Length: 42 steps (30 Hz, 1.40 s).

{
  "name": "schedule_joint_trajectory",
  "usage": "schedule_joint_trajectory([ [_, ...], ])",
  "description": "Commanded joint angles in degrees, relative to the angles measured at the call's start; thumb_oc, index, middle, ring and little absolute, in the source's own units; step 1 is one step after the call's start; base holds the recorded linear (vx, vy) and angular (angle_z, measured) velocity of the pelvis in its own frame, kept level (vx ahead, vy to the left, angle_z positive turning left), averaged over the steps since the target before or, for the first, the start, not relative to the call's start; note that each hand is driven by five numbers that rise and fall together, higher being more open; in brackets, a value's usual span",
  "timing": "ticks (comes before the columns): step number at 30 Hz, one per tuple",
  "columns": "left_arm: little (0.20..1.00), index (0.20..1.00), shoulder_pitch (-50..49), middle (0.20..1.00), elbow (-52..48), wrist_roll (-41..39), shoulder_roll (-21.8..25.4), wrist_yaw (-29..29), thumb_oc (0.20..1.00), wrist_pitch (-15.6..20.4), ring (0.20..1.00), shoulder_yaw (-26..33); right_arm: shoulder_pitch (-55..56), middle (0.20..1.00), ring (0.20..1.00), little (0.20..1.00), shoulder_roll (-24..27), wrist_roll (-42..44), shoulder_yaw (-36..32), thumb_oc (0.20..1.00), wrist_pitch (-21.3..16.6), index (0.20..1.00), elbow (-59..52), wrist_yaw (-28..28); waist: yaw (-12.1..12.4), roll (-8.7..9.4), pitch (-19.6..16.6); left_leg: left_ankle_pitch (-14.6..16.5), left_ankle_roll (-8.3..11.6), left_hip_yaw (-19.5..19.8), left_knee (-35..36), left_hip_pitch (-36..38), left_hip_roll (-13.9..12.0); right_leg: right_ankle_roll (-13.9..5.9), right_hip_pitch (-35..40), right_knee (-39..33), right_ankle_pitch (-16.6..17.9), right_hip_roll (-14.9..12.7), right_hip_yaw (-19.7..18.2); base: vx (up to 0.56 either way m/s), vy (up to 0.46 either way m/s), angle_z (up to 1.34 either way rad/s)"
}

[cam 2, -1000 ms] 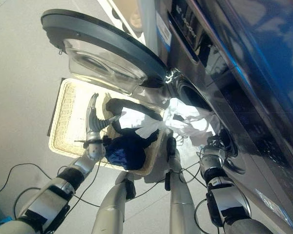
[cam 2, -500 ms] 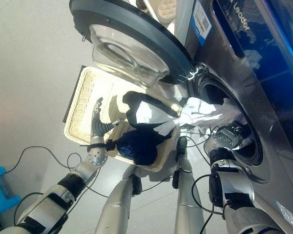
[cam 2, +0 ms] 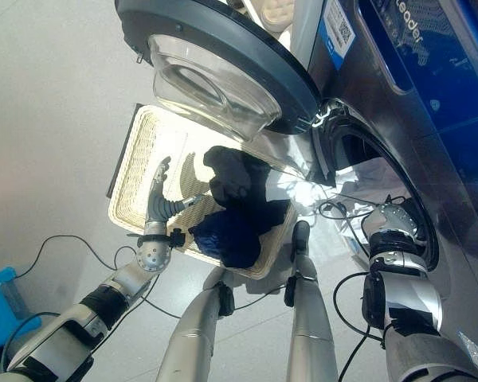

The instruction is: Put the clothes into the washing machine.

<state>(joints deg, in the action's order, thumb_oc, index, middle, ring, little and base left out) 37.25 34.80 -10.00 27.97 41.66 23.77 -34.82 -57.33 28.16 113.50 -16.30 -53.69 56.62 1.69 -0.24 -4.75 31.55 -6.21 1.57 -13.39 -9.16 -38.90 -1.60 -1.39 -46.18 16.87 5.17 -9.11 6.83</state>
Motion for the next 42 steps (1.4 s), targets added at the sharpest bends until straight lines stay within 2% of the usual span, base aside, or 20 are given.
schedule_joint_trajectory([
  [1,1.000,1.000,-2.0,1.000,-2.4,-0.9,-0.7,1.2,1.000,1.0,1.000,2.1,4.5,0.200,0.200,0.200,12.2,-0.5,1.6,0.200,-1.5,0.200,-1.4,5.1,-2.6,-2.59,-1.8,8.7,3.45,-1.0,-10.4,-2.4,2.2,-6.95,0.4,0.8,0.6,-0.9,4.1,0.00,0.000,0.00],
  [3,1.000,1.000,-2.0,1.000,-2.4,-0.9,-0.8,0.9,1.000,0.9,1.000,2.5,4.9,0.200,0.200,0.200,12.5,-4.2,2.8,0.200,1.4,0.200,-0.8,4.3,-2.8,-2.45,-1.8,8.5,3.44,-1.1,-10.2,-2.2,2.2,-6.99,0.6,0.7,0.7,-0.8,4.1,0.00,0.000,0.00],
  [4,1.000,1.000,-1.9,1.000,-2.3,-0.8,-0.9,0.8,1.000,0.9,1.000,2.6,5.0,0.473,0.473,0.473,12.7,-8.0,3.6,0.473,3.4,0.473,-0.3,2.1,-2.8,-2.40,-1.8,8.4,3.44,-1.1,-10.1,-2.2,2.1,-7.00,0.6,0.6,0.7,-0.9,4.1,0.00,0.000,0.00],
  [5,1.000,1.000,-1.8,1.000,-2.0,-0.5,-1.2,0.7,1.000,0.8,1.000,2.6,4.9,1.000,1.000,1.000,12.8,-12.5,4.3,1.000,5.6,1.000,0.1,-0.7,-2.8,-2.36,-1.8,8.4,3.46,-1.2,-10.1,-2.2,2.1,-7.00,0.6,0.5,0.7,-0.9,4.1,0.00,0.000,0.00],
  [6,1.000,1.000,-1.8,1.000,-1.6,-0.4,-1.3,0.4,1.000,1.0,1.000,2.7,5.0,1.000,1.000,1.000,13.1,-16.1,5.8,1.000,8.9,1.000,0.5,-2.8,-2.8,-2.31,-1.8,8.4,3.49,-1.2,-10.1,-2.0,2.1,-6.94,0.8,0.5,0.6,-0.8,4.1,0.00,0.000,0.00],
  [7,1.000,1.000,-1.6,1.000,-1.2,-0.4,-1.4,0.3,1.000,1.3,1.000,2.8,4.7,1.000,1.000,1.000,13.3,-17.6,6.5,1.000,10.4,1.000,0.9,-3.5,-2.8,-2.28,-1.8,8.2,3.45,-1.3,-9.9,-2.2,2.1,-6.88,0.6,0.3,0.8,-0.9,4.2,0.00,0.000,0.00],
  [10,1.000,1.000,-1.4,1.000,-0.5,-0.3,-1.5,-0.3,1.000,1.7,1.000,2.8,4.9,1.000,1.000,1.000,13.8,-21.8,9.1,1.000,17.1,1.000,3.5,-2.8,-2.5,-2.25,-1.8,8.6,3.49,-1.3,-9.7,-1.5,1.8,-7.02,1.2,0.4,0.2,-1.0,4.5,0.00,0.000,0.00],
  [13,1.000,1.000,-1.3,1.000,0.4,-0.1,-1.7,-0.8,1.000,1.9,1.000,3.0,4.7,1.000,1.000,1.000,13.9,-25.7,10.6,1.000,20.9,1.000,5.0,-3.6,-2.3,-2.21,-1.8,8.5,3.45,-1.3,-9.5,-1.3,1.8,-7.03,1.4,0.5,0.1,-1.0,4.8,0.00,0.000,0.00],
  [16,1.000,1.000,-0.6,1.000,1.0,0.0,-1.6,-1.8,1.000,1.7,1.000,3.3,4.2,1.000,1.000,1.000,13.8,-37.0,13.8,1.000,28.0,1.000,7.4,-5.4,-2.1,-2.10,-1.8,8.4,3.41,-1.2,-9.5,-1.7,1.6,-6.98,1.1,0.5,0.1,-1.1,5.0,0.00,0.000,0.00],
  [18,1.000,1.000,-0.2,1.000,1.6,0.0,-1.6,-2.3,1.000,2.0,1.000,3.6,3.4,1.000,1.000,1.000,14.0,-40.8,15.4,1.000,29.5,1.000,8.3,-6.7,-2.0,-2.00,-1.8,7.9,3.31,-1.3,-9.3,-2.2,1.6,-6.77,0.7,0.3,0.5,-1.1,5.1,0.00,0.000,0.00],
  [20,1.000,1.000,0.0,1.000,1.9,0.5,-1.8,-2.4,1.000,1.9,1.000,3.5,2.9,1.000,1.000,1.000,14.0,-47.8,17.9,1.000,33.3,1.000,9.7,-8.9,-1.8,-1.73,-1.8,8.1,3.26,-1.4,-9.3,-2.1,1.4,-6.81,0.8,0.5,0.2,-1.0,5.3,0.00,0.000,0.00],
  [21,1.000,1.000,0.2,1.000,2.0,0.5,-1.7,-2.4,1.000,1.9,1.000,3.6,2.7,1.000,1.000,1.000,14.0,-48.1,17.9,1.000,33.5,1.000,9.7,-9.1,-1.9,-1.68,-1.8,7.7,3.16,-1.5,-9.2,-2.5,1.4,-6.70,0.4,0.3,0.6,-1.0,5.3,0.00,0.000,0.00],
  [22,1.000,1.000,0.0,1.000,2.2,0.7,-1.8,-2.9,1.000,2.2,1.000,3.6,2.8,1.000,1.000,1.000,14.1,-49.9,19.0,1.000,35.7,1.000,10.4,-10.4,-1.7,-1.59,-1.8,8.2,3.17,-1.4,-9.3,-2.2,1.3,-6.79,0.7,0.5,0.1,-1.0,5.5,0.00,0.000,0.00],
  [25,1.000,1.000,0.1,1.000,2.3,1.2,-1.7,-3.3,1.000,2.6,1.000,3.5,2.7,1.000,1.000,1.000,14.2,-54.4,20.1,1.000,37.5,1.000,11.0,-12.0,-1.6,-1.44,-1.8,8.2,3.06,-1.4,-9.3,-2.3,1.2,-6.78,0.5,0.5,0.2,-1.0,5.6,0.00,0.000,0.00],
  [30,1.000,1.000,0.3,1.000,2.2,1.4,-1.6,-3.4,1.000,2.7,1.000,3.3,2.7,1.000,1.000,1.000,14.1,-54.1,20.8,1.000,37.3,1.000,10.8,-12.2,-1.5,-1.35,-1.8,8.2,2.99,-1.5,-9.4,-2.6,1.2,-6.74,0.3,0.6,0.2,-1.0,5.7,0.00,0.001,-0.01],
  [31,1.000,1.000,0.5,1.000,2.3,1.8,-2.0,-3.7,1.000,2.9,1.000,3.2,3.0,1.000,1.000,1.000,13.4,-51.7,20.4,1.000,36.5,1.000,10.6,-9.8,-1.6,-1.41,-1.8,8.4,2.91,-1.4,-9.9,-3.0,1.1,-6.71,-0.2,1.2,0.0,-1.1,5.5,0.00,0.000,0.00],
  [34,1.000,1.000,0.6,1.000,2.1,2.0,-2.4,-3.2,1.000,2.7,1.000,2.9,4.1,1.000,1.000,1.000,12.3,-50.8,19.4,1.000,33.7,1.000,9.7,-10.0,-1.7,-1.39,-1.8,8.7,2.89,-1.4,-10.1,-3.1,1.2,-6.81,-0.3,1.3,-0.1,-1.1,5.3,0.00,0.000,0.00],
  [38,1.000,1.000,0.4,1.000,1.9,2.0,-2.6,-2.9,1.000,2.6,1.000,3.2,5.8,1.000,1.000,1.000,11.0,-58.6,19.1,1.000,32.8,1.000,8.0,-16.5,-2.1,-1.28,-1.8,8.7,2.96,-1.5,-10.1,-3.3,1.2,-6.87,-0.5,1.2,0.0,-0.9,5.1,0.00,0.000,0.00],
  [39,1.000,1.000,0.4,1.000,1.9,2.1,-2.8,-3.0,1.000,2.7,1.000,3.4,6.1,1.000,1.000,1.000,10.8,-65.7,19.6,1.000,33.6,1.000,7.9,-22.6,-2.1,-1.27,-1.8,8.8,2.89,-1.6,-10.1,-3.4,1.2,-6.86,-0.7,1.3,0.0,-0.9,5.1,0.00,0.000,0.00],
  [42,1.000,1.000,0.4,1.000,2.0,2.4,-3.1,-3.1,1.000,3.0,1.000,3.5,6.5,1.000,1.000,1.000,10.6,-70.4,20.6,1.000,36.7,1.000,8.3,-27.9,-2.2,-1.21,-1.8,8.8,2.80,-1.9,-10.2,-3.6,1.1,-6.86,-0.9,1.2,0.1,-1.0,5.1,0.00,0.000,0.00],
])
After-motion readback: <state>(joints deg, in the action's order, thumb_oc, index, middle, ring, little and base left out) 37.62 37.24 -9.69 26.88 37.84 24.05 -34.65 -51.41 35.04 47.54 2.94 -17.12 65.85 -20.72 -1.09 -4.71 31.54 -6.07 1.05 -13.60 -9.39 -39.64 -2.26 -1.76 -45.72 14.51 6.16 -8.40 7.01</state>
